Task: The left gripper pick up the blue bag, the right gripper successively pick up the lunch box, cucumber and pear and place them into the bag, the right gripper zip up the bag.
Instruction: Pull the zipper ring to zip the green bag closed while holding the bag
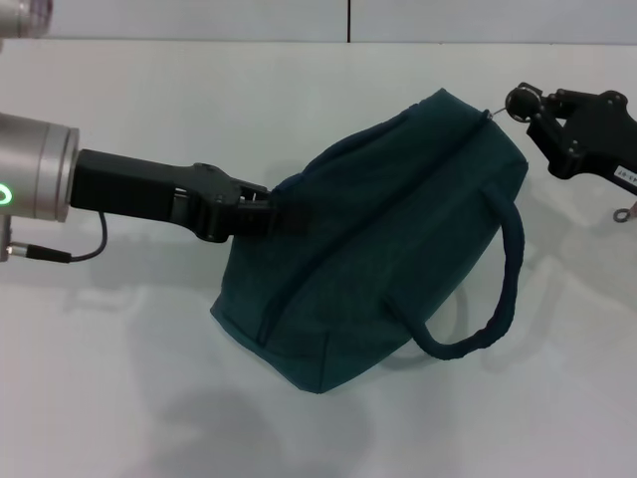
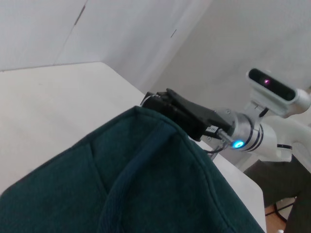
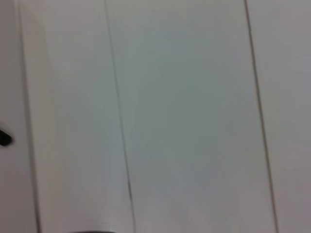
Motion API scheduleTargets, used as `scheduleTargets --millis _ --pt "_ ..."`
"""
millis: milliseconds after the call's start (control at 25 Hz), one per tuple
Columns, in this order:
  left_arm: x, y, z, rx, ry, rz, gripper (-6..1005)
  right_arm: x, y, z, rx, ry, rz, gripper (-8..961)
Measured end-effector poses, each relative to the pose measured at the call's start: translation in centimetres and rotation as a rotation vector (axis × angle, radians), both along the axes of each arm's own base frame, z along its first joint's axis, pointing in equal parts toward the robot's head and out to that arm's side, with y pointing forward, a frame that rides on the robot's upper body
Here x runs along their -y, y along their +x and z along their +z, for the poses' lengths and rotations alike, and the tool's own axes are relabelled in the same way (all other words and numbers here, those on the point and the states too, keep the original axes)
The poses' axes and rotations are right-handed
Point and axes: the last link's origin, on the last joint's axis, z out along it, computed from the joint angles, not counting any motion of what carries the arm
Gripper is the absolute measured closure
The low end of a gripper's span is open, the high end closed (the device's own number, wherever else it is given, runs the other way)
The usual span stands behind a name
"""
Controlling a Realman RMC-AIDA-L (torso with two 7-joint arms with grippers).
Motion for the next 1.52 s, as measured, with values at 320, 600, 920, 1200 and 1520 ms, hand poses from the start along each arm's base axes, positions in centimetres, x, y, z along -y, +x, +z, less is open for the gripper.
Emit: scheduleTargets --millis 320,600,920,1200,1520 --pt "0.0 -0.2 0.3 -0.004 0.005 0.002 870 -0.7 1.0 -1.0 0.090 0.012 -0.058 936" --pt "0.0 -0.2 0.4 -0.004 0.006 0.002 867 -0.6 1.2 -2.2 0.139 -0.019 -0.069 936" --pt "0.0 -0.3 0.3 -0.001 0.005 0.001 865 -0.7 1.3 -2.7 0.163 -0.036 -0.080 936" --pt "0.0 -0.6 0.5 0.018 0.008 0.002 862 -1.0 1.7 -2.7 0.179 -0.028 -0.111 935" --pt "0.0 -0.6 0.4 0.023 0.011 -0.004 860 -0.7 1.7 -2.9 0.176 -0.044 -0.104 935"
